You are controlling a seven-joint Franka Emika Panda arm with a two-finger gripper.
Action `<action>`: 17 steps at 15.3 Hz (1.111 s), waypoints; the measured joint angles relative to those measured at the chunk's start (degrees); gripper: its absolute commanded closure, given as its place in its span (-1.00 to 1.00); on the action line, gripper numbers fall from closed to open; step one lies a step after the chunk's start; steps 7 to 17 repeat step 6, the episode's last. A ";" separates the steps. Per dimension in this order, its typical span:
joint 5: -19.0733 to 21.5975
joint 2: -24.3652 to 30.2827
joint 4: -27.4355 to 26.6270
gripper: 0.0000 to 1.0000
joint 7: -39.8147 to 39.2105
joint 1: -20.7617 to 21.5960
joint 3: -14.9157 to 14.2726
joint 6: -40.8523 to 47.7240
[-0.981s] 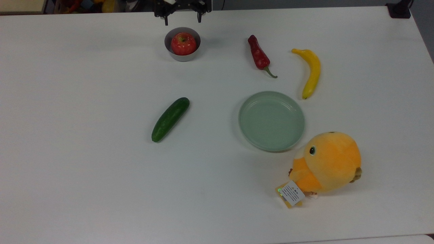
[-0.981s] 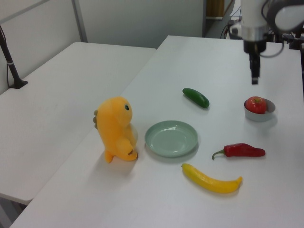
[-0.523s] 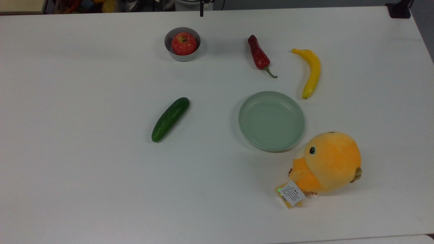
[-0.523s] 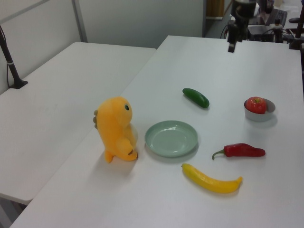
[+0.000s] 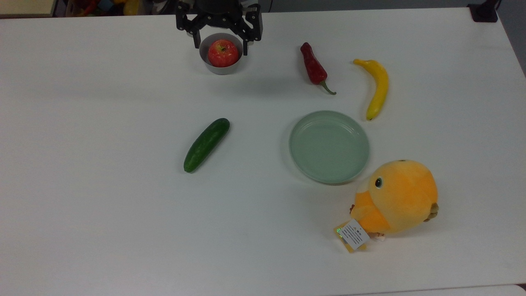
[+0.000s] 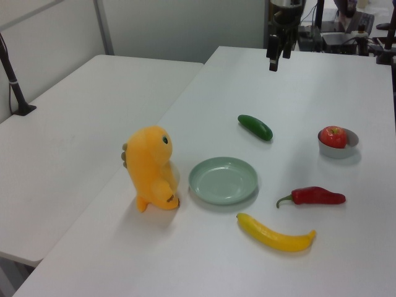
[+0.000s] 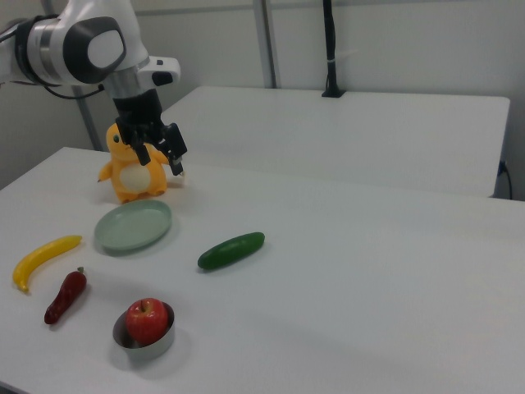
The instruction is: Put the red apple in the bowl
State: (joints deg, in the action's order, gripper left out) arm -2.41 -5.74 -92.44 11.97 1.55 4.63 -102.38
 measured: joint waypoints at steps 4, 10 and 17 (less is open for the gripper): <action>0.00 0.74 0.33 -1.00 0.02 1.65 -1.95 -0.01; 0.00 1.37 0.10 -1.00 0.02 3.56 -3.95 -0.01; 0.00 1.37 0.10 -1.00 0.02 3.56 -3.95 -0.01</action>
